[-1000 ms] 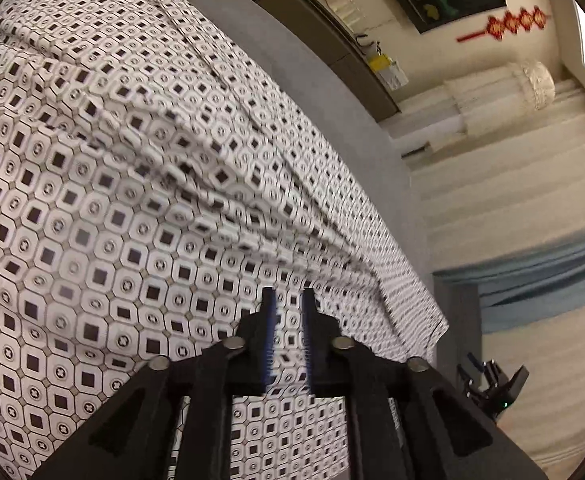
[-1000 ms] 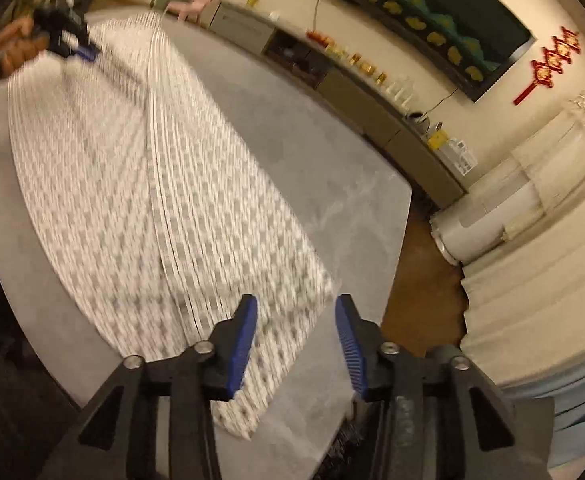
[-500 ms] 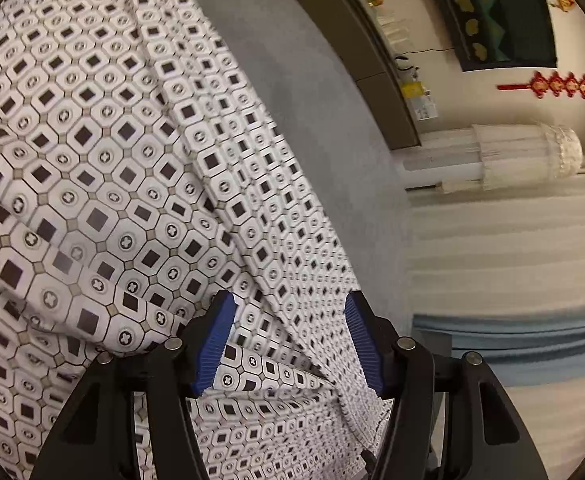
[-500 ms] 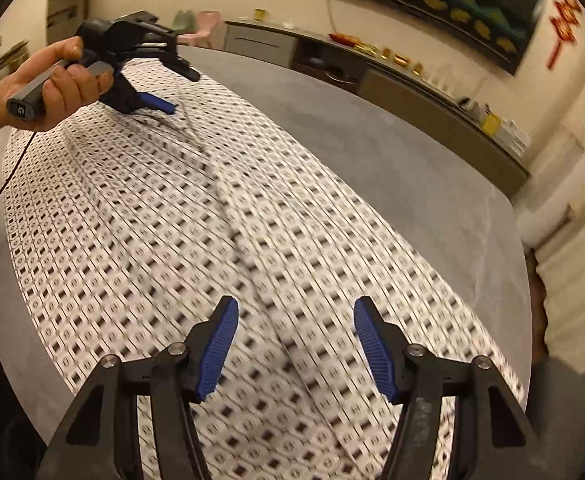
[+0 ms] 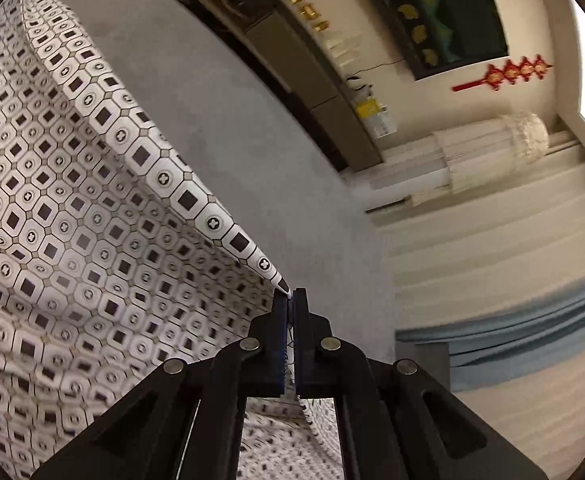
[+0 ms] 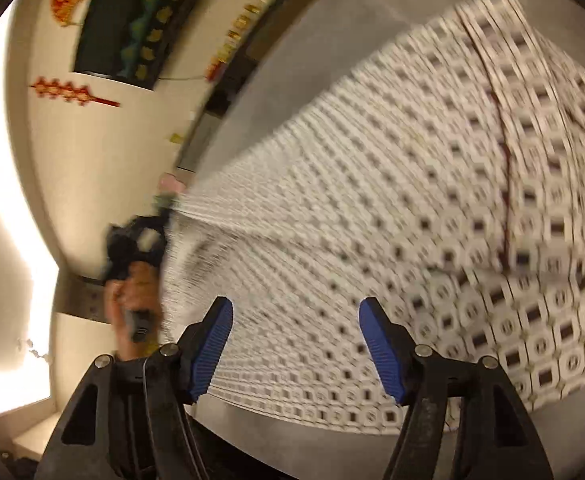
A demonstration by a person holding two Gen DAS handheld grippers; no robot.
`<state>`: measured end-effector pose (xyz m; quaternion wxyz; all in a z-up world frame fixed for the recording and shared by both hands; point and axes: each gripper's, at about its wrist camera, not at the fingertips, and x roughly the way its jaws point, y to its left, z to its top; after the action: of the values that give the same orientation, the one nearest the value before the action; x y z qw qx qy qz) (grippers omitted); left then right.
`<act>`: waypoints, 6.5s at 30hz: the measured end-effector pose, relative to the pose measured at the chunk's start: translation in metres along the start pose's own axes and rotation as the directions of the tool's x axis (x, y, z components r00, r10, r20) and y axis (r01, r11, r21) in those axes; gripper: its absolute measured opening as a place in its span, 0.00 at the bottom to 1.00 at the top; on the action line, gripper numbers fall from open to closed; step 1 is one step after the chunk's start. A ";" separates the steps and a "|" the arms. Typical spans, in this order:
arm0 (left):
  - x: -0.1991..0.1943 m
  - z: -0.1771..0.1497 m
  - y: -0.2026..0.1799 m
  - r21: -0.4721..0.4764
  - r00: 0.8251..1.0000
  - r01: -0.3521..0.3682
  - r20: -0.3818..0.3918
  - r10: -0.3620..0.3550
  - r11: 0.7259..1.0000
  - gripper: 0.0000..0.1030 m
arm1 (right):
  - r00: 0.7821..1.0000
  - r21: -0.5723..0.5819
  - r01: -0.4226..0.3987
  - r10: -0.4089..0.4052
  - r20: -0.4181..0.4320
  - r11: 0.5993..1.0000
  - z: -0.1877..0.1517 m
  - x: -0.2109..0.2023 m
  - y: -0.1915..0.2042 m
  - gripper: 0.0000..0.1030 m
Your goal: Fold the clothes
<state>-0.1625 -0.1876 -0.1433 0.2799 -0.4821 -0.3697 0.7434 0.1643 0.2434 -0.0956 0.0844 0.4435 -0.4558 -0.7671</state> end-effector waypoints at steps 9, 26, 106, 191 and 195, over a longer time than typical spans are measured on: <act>-0.051 -0.027 -0.031 0.143 0.999 -0.003 0.038 -0.002 0.990 0.00 | 0.952 0.170 0.161 -0.199 0.234 0.972 0.021 -0.035 -0.037 0.39; -0.116 -0.097 -0.016 0.322 0.995 -0.096 0.035 0.089 0.942 0.00 | 0.901 0.237 0.241 -0.308 0.306 0.941 -0.012 -0.108 -0.042 0.56; -0.306 -0.025 0.246 -0.098 0.883 -0.334 0.316 0.348 0.937 0.28 | 0.918 -0.854 0.158 -0.391 -0.057 0.495 -0.073 0.351 0.371 0.61; -0.415 -0.101 0.230 -0.119 0.794 -0.470 0.376 0.478 0.875 0.23 | 0.962 -0.937 -0.046 -0.238 -0.134 0.346 -0.336 0.059 0.238 0.31; -0.418 -0.112 0.197 -0.010 0.724 -0.569 0.468 0.507 0.822 0.25 | 0.964 -0.775 0.223 -0.251 0.085 0.592 -0.240 -0.004 0.181 0.36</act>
<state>0.0876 -0.5915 -0.1204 -0.0101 -0.3629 -0.2170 0.9062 0.2988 -0.0079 0.0007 0.1724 0.4321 -0.0152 -0.8850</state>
